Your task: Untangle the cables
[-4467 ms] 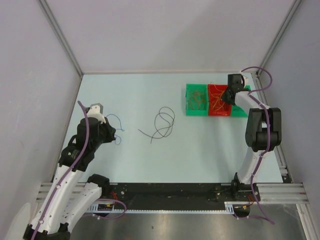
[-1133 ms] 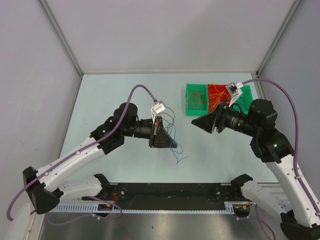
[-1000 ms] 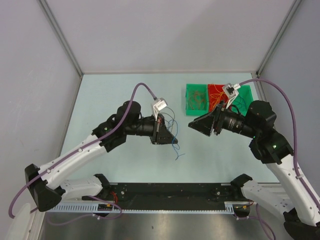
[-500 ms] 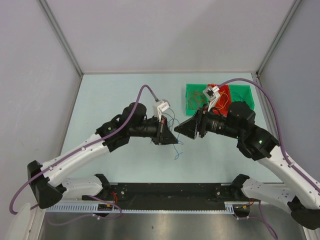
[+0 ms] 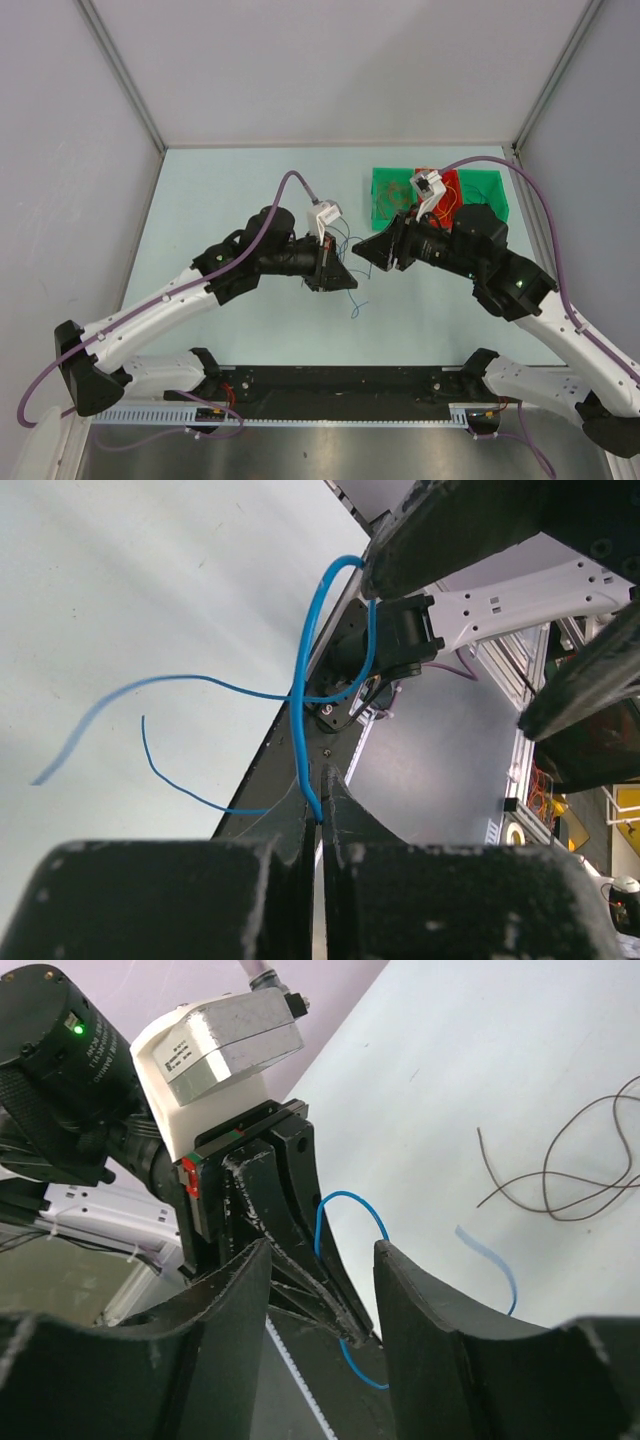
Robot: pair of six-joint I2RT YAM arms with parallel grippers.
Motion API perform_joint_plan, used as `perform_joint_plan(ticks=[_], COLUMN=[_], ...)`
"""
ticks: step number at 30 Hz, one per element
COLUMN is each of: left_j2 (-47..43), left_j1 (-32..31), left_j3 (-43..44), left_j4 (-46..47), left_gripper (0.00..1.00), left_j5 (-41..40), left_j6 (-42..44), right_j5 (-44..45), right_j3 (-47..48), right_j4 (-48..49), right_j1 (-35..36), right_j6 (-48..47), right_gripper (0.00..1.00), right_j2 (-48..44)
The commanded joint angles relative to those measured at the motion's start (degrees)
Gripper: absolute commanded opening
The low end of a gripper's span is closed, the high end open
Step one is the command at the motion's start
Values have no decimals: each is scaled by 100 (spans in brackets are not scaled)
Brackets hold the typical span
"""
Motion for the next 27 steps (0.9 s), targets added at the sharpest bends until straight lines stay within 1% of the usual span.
perform_joint_plan(ticks=[1, 3, 6, 7, 14, 18, 24, 26, 27], left_j2=[-48, -74, -83, -83, -101, -118, -83, -92, -100], left_j1=[-55, -72, -72, -72, -72, -72, -81, -72, -72], left_j3=[300, 309, 361, 361, 370, 405, 467, 476, 476], left_j4=[-6, -41, -190, -234, -340, -340, -349, -366, -357], left_gripper=[0, 0, 0, 0, 0, 0, 0, 0, 0], left_j5=[-20, -63, -212, -257, -336, -292, -257, -257, -257], left_j6=[112, 121, 217, 235, 270, 270, 270, 270, 270], right_j5=[176, 316, 308, 308, 536, 607, 431, 422, 457], right_j3=[36, 36, 36, 44, 36, 36, 36, 27, 36], right_j4=[-24, -85, -33, -7, 204, -33, -165, -174, -174], right_j1=[78, 96, 96, 96, 69, 34, 113, 192, 218], right_j6=[-129, -156, -191, -208, -156, -174, -156, -173, -182], right_gripper=[48, 48, 53, 57, 62, 62, 59, 57, 55], right_j2=[37, 11, -94, -138, -630, -464, 11, 151, 178])
